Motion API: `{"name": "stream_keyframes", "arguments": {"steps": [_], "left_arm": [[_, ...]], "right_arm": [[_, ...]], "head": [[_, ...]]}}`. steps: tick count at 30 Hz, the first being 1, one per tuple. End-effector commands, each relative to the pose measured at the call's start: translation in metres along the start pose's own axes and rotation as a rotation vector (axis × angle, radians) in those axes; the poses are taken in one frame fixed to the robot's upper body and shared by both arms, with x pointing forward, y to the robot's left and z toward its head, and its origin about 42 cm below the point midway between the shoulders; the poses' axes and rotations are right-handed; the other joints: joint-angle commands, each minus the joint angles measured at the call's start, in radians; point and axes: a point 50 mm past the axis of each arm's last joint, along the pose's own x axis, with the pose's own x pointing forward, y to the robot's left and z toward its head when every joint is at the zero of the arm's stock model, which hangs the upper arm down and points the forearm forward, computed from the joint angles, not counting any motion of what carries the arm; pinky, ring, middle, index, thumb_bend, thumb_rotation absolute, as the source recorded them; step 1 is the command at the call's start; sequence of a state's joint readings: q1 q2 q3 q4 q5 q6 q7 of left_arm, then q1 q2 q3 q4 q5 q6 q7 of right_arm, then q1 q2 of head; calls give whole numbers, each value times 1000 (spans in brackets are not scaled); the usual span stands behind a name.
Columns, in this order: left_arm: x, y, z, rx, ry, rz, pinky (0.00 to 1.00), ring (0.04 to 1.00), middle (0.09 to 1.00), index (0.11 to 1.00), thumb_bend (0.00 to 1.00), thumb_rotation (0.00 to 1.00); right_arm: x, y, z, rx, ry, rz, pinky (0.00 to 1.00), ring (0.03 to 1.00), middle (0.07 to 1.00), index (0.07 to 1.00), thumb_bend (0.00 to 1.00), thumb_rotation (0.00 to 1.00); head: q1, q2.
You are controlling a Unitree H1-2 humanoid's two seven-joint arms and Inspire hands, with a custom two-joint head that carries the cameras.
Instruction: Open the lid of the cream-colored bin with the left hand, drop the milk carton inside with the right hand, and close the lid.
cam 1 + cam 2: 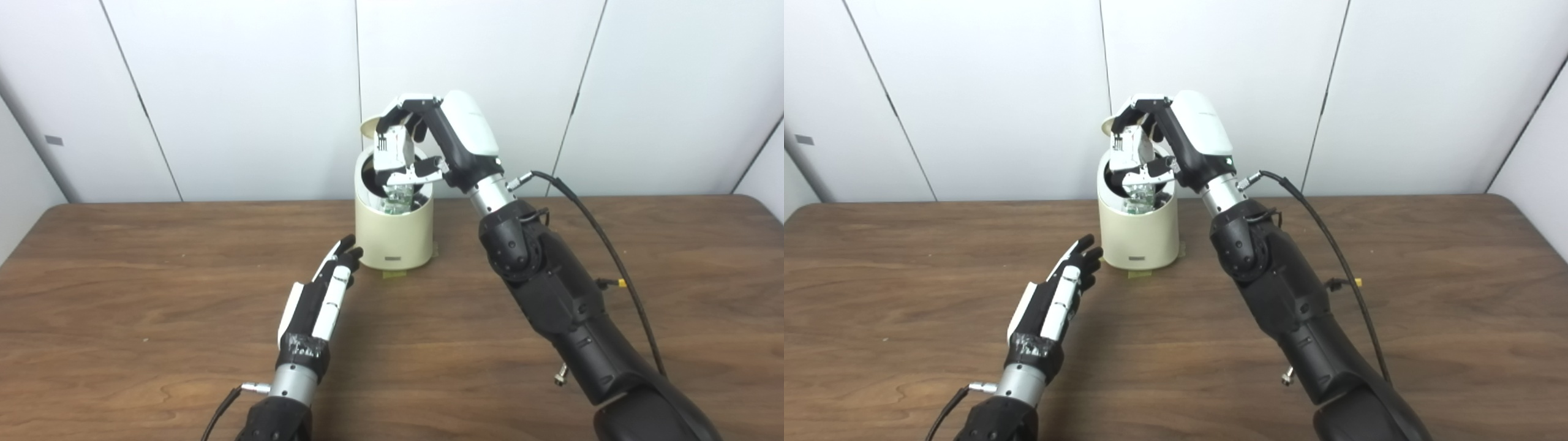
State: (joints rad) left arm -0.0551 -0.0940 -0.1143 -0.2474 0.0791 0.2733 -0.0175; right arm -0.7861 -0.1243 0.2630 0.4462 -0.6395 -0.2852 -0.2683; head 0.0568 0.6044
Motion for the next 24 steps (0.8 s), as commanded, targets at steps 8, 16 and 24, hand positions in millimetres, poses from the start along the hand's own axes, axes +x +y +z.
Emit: {"name": "stream_keyframes", "arguments": {"steps": [8, 16, 24], "left_arm": [[4, -7, 22, -15, -98, -8, 943, 933, 919, 951, 470, 910], [2, -5, 26, -29, -84, -11, 932, 928, 915, 944, 481, 893], [2, -5, 27, -32, -77, -17, 929, 928, 915, 944, 476, 881]], "right_arm": [[8, -4, 2, 12, -101, -87, 323, 409, 513, 507, 497, 0], [0, 6, -1, -1, -110, -107, 348, 414, 502, 504, 500, 0], [-4, 8, -2, 29, -110, -122, 368, 417, 491, 511, 502, 0]], "head": [[8, -2], [6, 5], [2, 0]]}}
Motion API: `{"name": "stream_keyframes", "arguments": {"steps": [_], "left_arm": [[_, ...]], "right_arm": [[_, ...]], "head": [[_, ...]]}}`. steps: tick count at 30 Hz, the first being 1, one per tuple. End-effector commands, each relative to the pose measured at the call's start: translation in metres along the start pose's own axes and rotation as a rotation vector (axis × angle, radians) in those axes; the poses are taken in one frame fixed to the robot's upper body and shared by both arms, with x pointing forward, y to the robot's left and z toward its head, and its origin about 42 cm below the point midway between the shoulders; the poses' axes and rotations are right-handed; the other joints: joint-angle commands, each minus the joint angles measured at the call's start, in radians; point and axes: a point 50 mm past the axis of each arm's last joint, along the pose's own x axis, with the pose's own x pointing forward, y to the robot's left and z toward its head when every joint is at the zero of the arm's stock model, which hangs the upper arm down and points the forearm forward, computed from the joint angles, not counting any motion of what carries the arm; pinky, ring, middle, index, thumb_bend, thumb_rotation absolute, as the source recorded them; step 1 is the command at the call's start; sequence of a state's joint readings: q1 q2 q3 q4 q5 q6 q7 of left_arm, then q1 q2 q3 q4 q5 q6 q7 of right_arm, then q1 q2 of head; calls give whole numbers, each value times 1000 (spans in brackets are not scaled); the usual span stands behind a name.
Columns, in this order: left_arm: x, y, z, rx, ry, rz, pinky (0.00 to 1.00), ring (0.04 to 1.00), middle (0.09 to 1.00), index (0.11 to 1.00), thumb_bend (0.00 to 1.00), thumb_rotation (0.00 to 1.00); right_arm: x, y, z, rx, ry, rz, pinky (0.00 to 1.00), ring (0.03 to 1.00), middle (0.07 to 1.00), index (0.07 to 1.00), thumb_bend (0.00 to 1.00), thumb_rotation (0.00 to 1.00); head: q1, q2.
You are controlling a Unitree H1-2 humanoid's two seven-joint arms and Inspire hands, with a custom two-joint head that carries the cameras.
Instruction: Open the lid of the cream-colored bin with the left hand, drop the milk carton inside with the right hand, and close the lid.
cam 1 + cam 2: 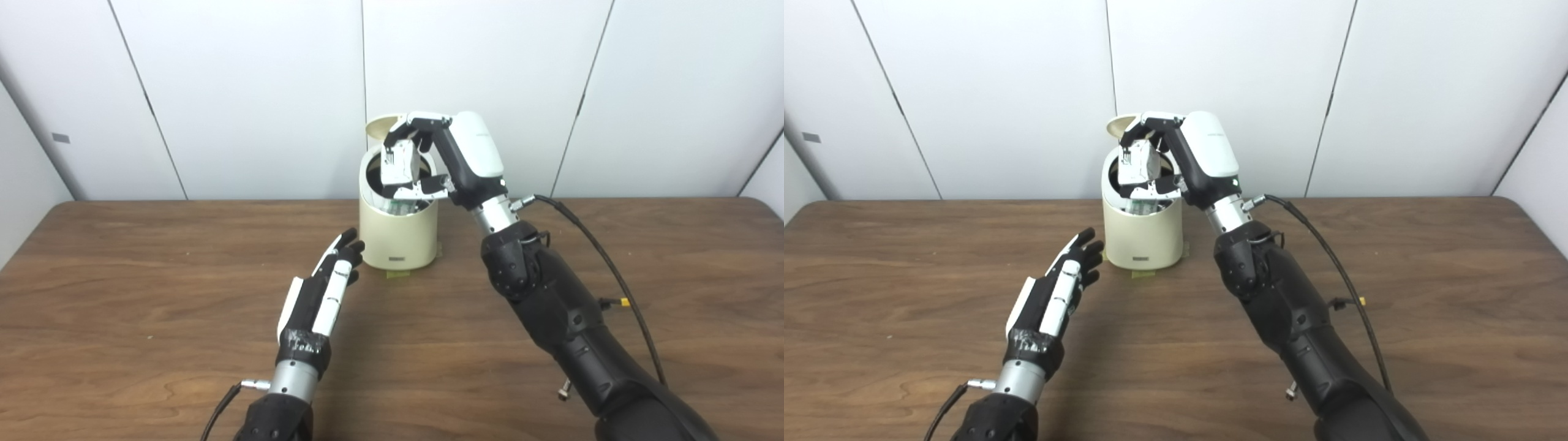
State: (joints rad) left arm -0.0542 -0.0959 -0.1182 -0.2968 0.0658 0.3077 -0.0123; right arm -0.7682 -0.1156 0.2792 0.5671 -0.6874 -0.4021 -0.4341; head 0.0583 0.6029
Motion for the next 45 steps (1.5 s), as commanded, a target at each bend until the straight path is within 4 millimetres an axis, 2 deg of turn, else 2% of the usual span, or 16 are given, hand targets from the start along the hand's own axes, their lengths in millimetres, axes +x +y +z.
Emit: {"name": "stream_keyframes", "arguments": {"steps": [1, 3, 5, 6, 10, 11, 12, 14, 18, 22, 26, 27, 30, 36, 42, 45], "left_arm": [[6, -5, 15, -17, -61, -18, 932, 929, 918, 947, 480, 881], [6, -4, 15, -15, -60, -18, 936, 930, 920, 951, 479, 886], [6, -4, 14, -14, -58, -21, 940, 935, 923, 956, 473, 887], [6, -4, 13, -14, -57, -22, 941, 937, 925, 959, 471, 888], [6, -4, 13, -13, -56, -24, 935, 937, 925, 957, 484, 878], [6, -4, 13, -10, -55, -24, 937, 938, 927, 960, 484, 878], [7, -4, 12, -8, -55, -25, 942, 941, 930, 963, 481, 882], [7, -3, 12, -4, -53, -27, 945, 943, 932, 965, 475, 886], [8, -2, 11, 1, -54, -30, 938, 944, 934, 966, 468, 891], [9, -1, 10, 12, -50, -28, 931, 938, 930, 958, 464, 895], [10, 0, 10, 1, -46, -32, 944, 946, 937, 960, 459, 893], [10, 0, 10, -3, -46, -31, 951, 949, 939, 959, 454, 881], [10, 0, 10, 5, -44, -31, 949, 948, 938, 958, 450, 880], [11, 6, 8, 20, -42, -16, 930, 932, 928, 952, 458, 874], [15, 20, 5, 10, -52, -10, 958, 949, 947, 971, 454, 903], [17, 26, 6, 0, -48, 19, 949, 940, 937, 959, 460, 855]], "right_arm": [[16, -11, 12, 26, -93, -70, 371, 418, 493, 523, 501, 0], [14, -11, 12, 2, -107, -78, 344, 437, 523, 506, 499, 0], [12, -12, 11, -24, -110, -85, 459, 519, 532, 474, 517, 0], [12, -12, 11, -31, -110, -87, 513, 583, 600, 485, 521, 78], [10, -13, 12, -51, -83, -68, 616, 683, 706, 494, 524, 137], [9, -13, 12, -55, -79, -63, 638, 701, 728, 566, 720, 134], [9, -13, 12, -57, -77, -60, 659, 718, 748, 615, 845, 134], [9, -14, 12, -57, -79, -60, 682, 733, 761, 647, 912, 141], [9, -15, 11, -56, -79, -61, 682, 729, 747, 663, 934, 126], [8, -16, 11, -50, -76, -63, 675, 723, 735, 659, 924, 117], [8, -17, 10, -39, -101, -94, 586, 639, 651, 616, 876, 54], [8, -17, 10, -36, -107, -103, 526, 568, 543, 554, 672, 22], [7, -19, 10, -6, -113, -139, 422, 435, 491, 530, 539, 2], [0, -24, 7, 63, -58, -181, 386, 415, 511, 491, 519, 0], [-19, -32, 6, 174, 68, -228, 354, 408, 504, 496, 519, 0], [-31, -38, 6, 199, 114, -223, 354, 409, 507, 498, 518, 0]], "head": [[-4, 0], [-4, 0], [-6, -2], [-6, -2], [-9, -6], [-9, -6], [-9, -6], [-12, -8], [-16, -11], [-19, -11], [-24, -11], [-24, -11], [-27, -11], [-31, -13], [-24, -20], [-23, -17]]}}
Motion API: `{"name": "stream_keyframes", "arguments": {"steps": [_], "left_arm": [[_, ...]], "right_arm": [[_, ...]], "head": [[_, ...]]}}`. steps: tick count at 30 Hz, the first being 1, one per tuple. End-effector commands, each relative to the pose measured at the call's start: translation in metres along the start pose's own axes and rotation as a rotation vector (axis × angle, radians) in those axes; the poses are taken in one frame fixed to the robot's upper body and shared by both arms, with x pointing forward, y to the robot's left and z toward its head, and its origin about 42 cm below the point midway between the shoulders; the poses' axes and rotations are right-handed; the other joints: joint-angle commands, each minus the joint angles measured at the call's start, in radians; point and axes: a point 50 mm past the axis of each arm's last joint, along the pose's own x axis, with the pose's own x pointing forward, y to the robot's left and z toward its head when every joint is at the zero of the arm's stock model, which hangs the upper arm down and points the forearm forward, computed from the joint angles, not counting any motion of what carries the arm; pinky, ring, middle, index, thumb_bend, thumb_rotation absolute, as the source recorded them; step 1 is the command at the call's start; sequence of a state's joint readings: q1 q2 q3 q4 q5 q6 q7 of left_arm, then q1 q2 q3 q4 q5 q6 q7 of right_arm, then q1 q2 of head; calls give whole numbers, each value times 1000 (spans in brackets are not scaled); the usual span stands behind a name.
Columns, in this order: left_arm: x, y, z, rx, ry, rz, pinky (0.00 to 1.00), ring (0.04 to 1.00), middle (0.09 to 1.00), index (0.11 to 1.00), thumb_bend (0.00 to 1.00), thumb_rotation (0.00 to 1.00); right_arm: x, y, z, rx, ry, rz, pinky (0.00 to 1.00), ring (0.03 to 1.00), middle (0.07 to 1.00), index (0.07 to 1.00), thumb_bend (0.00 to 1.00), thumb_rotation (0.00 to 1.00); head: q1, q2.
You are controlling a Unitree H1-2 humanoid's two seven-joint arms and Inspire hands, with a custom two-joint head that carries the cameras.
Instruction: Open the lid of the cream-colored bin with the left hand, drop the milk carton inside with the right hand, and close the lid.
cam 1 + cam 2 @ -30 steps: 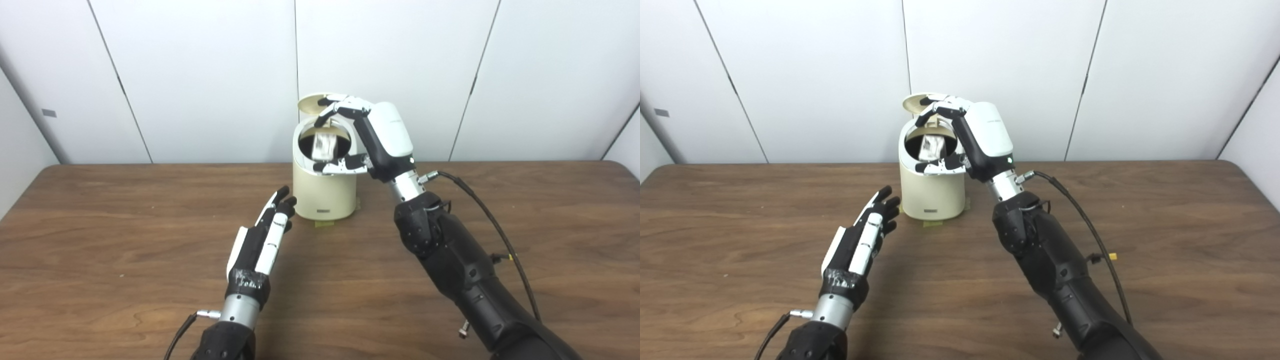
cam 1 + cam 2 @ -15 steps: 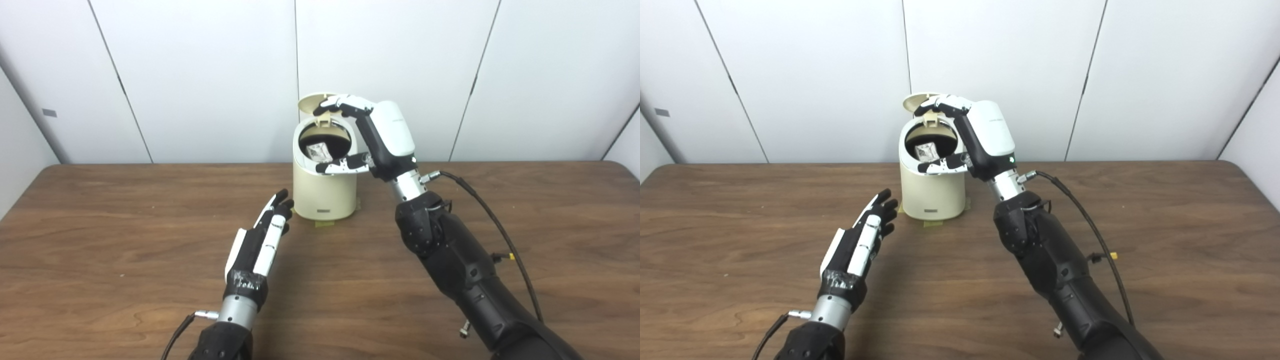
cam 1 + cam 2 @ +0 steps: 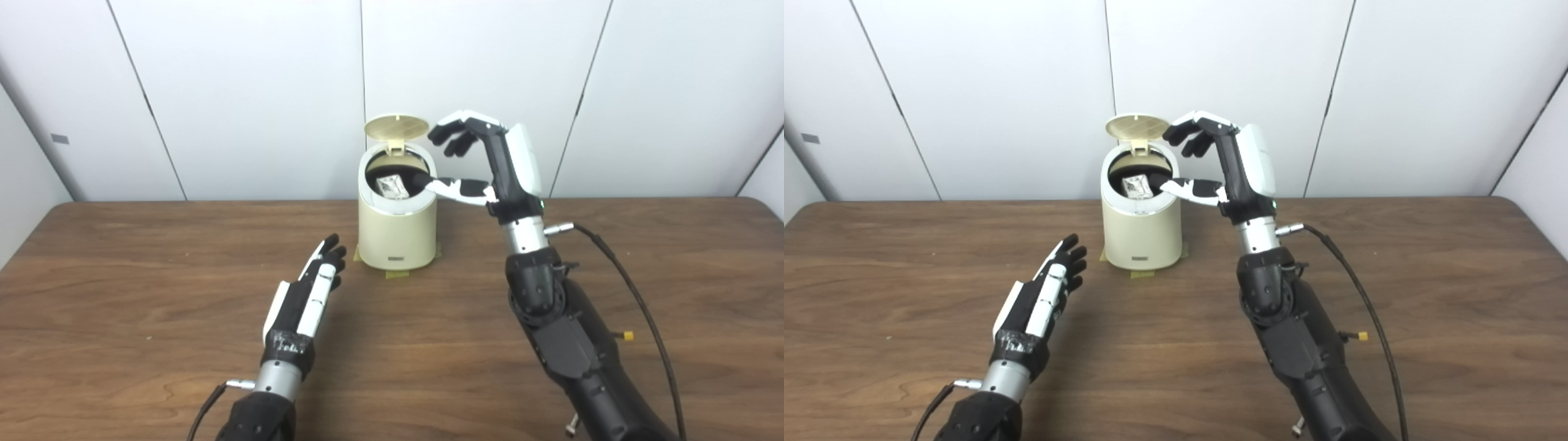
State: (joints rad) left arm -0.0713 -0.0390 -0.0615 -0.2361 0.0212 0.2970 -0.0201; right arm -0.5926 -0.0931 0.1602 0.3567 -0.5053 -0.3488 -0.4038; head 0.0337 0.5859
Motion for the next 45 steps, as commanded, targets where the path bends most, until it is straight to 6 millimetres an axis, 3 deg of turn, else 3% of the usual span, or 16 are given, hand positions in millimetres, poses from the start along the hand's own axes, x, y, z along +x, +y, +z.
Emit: {"name": "stream_keyframes", "arguments": {"steps": [1, 4, 8, 9, 12, 14, 18, 20, 26, 29, 40, 45], "left_arm": [[12, 0, 21, -10, -94, 0, 935, 935, 932, 954, 454, 849], [24, 12, 28, 16, -118, 22, 903, 920, 925, 946, 429, 875], [50, 28, 54, 48, -155, 21, 926, 929, 932, 935, 401, 910], [57, 31, 62, 60, -168, 17, 914, 921, 922, 929, 396, 911], [77, 39, 82, 90, -198, 10, 903, 913, 912, 928, 445, 894], [91, 43, 92, 103, -221, -6, 914, 918, 916, 931, 472, 889], [117, 47, 112, 122, -244, -42, 926, 917, 911, 928, 492, 861], [129, 49, 122, 138, -249, -54, 919, 913, 904, 914, 502, 853], [161, 48, 155, 188, -258, -90, 913, 907, 900, 911, 472, 889], [173, 45, 166, 214, -260, -116, 919, 913, 908, 919, 470, 896], [202, 45, 185, 366, -252, -162, 903, 933, 934, 946, 441, 986], [210, 46, 190, 460, -251, -195, 927, 936, 912, 917, 470, 1000]], "right_arm": [[15, -13, 14, 24, -23, -27, 355, 408, 505, 501, 518, 0], [0, -22, 13, 66, 108, 4, 372, 414, 508, 513, 517, 0], [-27, -37, 14, 169, 296, 46, 445, 432, 519, 513, 514, 0], [-34, -40, 14, 202, 331, 53, 460, 504, 510, 502, 517, 1], [-55, -49, 14, 328, 423, 91, 534, 633, 693, 499, 504, 134], [-67, -53, 16, 404, 476, 115, 613, 713, 775, 729, 582, 327], [-91, -60, 19, 509, 546, 118, 699, 805, 848, 829, 584, 549], [-103, -62, 19, 570, 575, 112, 796, 866, 885, 869, 576, 659], [-130, -64, 15, 631, 620, 86, 855, 876, 884, 878, 542, 709], [-140, -63, 13, 665, 631, 70, 836, 870, 883, 880, 552, 711], [-164, -61, 9, 675, 666, 47, 863, 876, 874, 867, 535, 874], [-171, -59, 8, 691, 690, 21, 781, 856, 868, 861, 515, 895]], "head": [[5, 1], [7, -4], [4, -7], [3, -8], [2, -13], [5, -17], [17, -26], [20, -28], [29, -26], [42, -29], [40, -40], [40, -42]]}}
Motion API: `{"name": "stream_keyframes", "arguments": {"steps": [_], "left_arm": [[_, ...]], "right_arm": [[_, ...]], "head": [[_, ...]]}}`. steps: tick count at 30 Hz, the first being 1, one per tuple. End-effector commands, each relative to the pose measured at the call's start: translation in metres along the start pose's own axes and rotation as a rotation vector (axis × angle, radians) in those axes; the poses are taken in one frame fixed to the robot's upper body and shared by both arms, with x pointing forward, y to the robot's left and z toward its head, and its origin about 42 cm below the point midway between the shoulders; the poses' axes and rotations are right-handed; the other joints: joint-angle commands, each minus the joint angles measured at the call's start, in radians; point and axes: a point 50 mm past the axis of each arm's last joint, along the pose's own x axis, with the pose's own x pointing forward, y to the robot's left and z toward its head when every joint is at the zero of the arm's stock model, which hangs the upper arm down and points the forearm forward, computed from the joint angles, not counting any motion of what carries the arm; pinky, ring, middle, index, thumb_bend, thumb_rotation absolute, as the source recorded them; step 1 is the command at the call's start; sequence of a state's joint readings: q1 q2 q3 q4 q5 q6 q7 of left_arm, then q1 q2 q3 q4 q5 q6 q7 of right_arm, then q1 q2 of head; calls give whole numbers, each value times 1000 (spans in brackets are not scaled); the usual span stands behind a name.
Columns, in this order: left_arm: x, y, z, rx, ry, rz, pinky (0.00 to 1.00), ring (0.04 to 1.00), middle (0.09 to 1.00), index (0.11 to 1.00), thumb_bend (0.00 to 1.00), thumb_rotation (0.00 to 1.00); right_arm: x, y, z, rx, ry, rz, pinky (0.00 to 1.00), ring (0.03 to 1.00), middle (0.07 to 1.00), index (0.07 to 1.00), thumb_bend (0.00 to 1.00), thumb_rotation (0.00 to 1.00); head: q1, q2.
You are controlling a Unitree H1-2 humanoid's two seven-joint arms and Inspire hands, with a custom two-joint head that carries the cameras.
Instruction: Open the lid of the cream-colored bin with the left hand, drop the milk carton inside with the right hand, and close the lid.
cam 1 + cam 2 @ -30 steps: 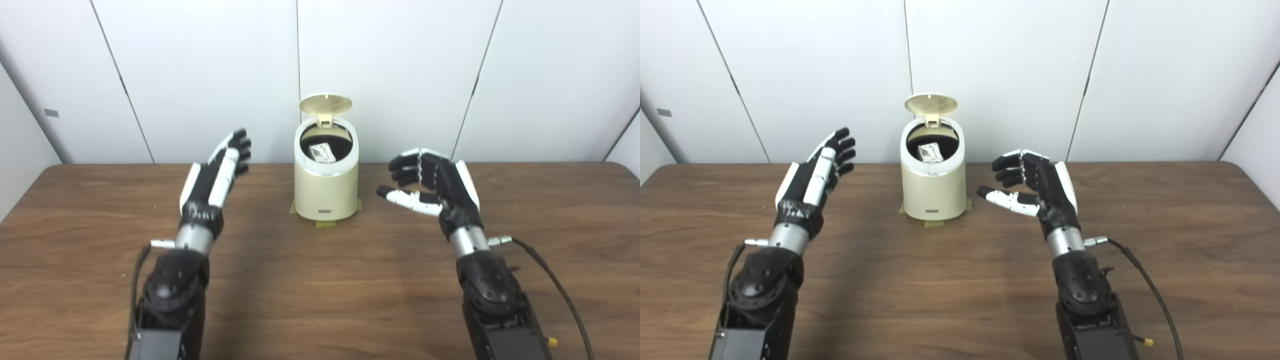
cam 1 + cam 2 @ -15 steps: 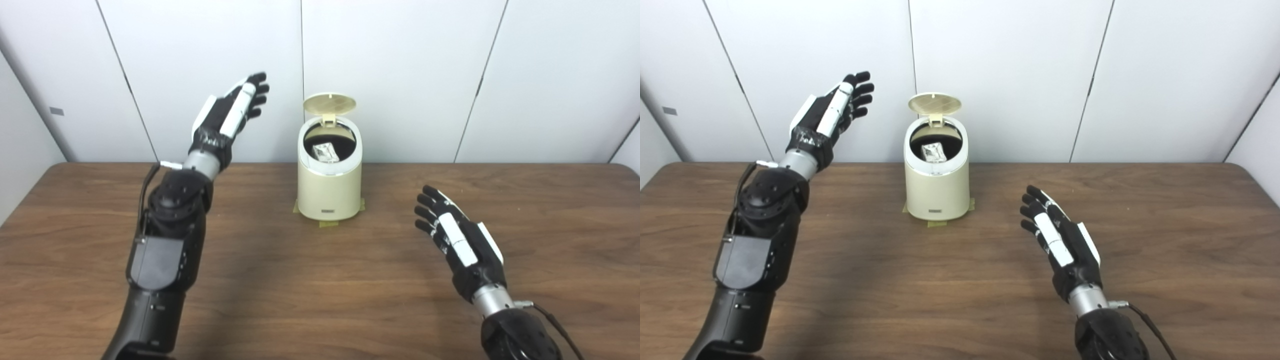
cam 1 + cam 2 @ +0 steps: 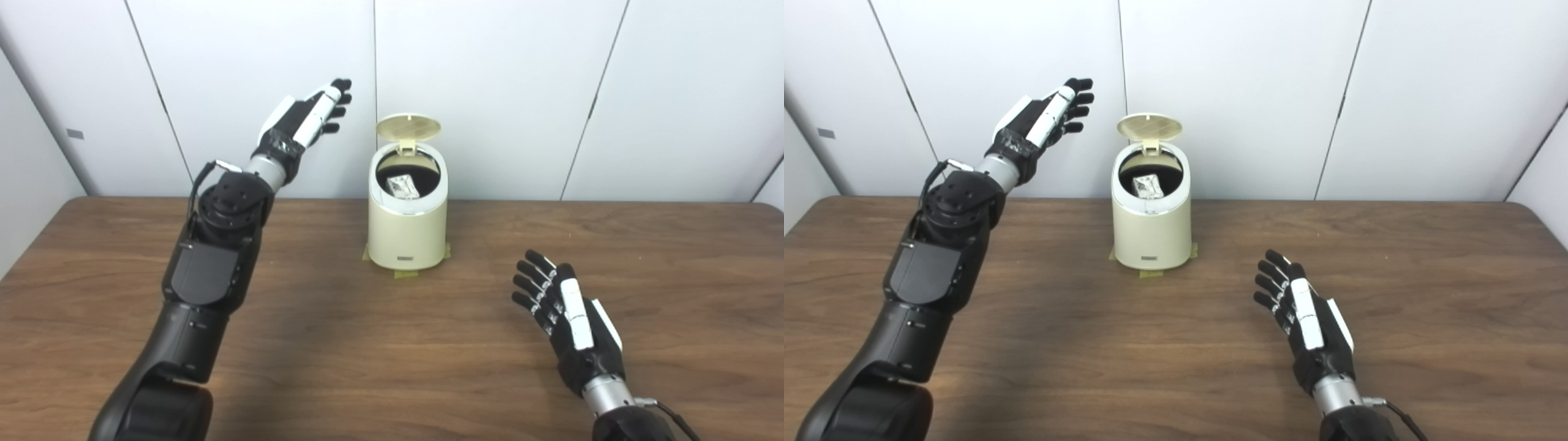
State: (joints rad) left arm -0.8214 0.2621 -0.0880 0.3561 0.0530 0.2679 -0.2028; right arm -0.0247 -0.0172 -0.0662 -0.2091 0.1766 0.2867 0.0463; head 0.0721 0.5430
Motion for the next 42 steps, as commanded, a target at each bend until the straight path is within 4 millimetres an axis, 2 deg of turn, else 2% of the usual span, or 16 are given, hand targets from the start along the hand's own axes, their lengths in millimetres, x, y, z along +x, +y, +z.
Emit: {"name": "stream_keyframes", "arguments": {"steps": [1, 6, 18, 23, 28, 35, 37, 38, 42], "left_arm": [[12, 12, 43, 84, -125, -3, 934, 936, 900, 911, 473, 1000], [13, 8, 49, 118, -134, -29, 936, 921, 879, 896, 464, 1000], [16, -3, 55, 244, -131, -118, 956, 916, 857, 905, 468, 1000], [17, -12, 60, 380, -119, -130, 988, 928, 840, 883, 498, 1000], [16, -19, 60, 433, -119, -138, 1000, 945, 830, 861, 538, 1000], [16, -19, 60, 476, -131, -156, 1000, 916, 790, 837, 529, 1000], [14, -18, 62, 535, -146, -153, 1000, 905, 779, 828, 521, 1000], [13, -18, 63, 565, -153, -151, 953, 878, 768, 815, 523, 1000], [7, -18, 65, 692, -165, -143, 874, 845, 767, 808, 534, 1000]], "right_arm": [[4, 4, 11, 27, -80, 8, 764, 852, 868, 861, 504, 894], [4, 5, 6, 52, -65, 2, 760, 843, 866, 863, 488, 902], [6, 11, 0, 88, -51, -19, 763, 826, 841, 848, 525, 888], [7, 12, -1, 100, -46, -13, 764, 819, 839, 861, 513, 900], [7, 13, -2, 112, -43, -11, 754, 811, 841, 870, 511, 900], [9, 17, -4, 132, -40, -21, 738, 802, 826, 862, 502, 904], [9, 21, -4, 135, -46, -20, 723, 790, 817, 856, 497, 903], [9, 22, -4, 134, -48, -19, 710, 779, 807, 852, 488, 914], [10, 26, -5, 127, -51, -14, 686, 765, 794, 847, 484, 935]], "head": [[2, 1], [1, 1], [-8, -1], [-13, -1], [-16, -1], [-17, 1], [-16, 2], [-14, 4], [-17, 7]]}}
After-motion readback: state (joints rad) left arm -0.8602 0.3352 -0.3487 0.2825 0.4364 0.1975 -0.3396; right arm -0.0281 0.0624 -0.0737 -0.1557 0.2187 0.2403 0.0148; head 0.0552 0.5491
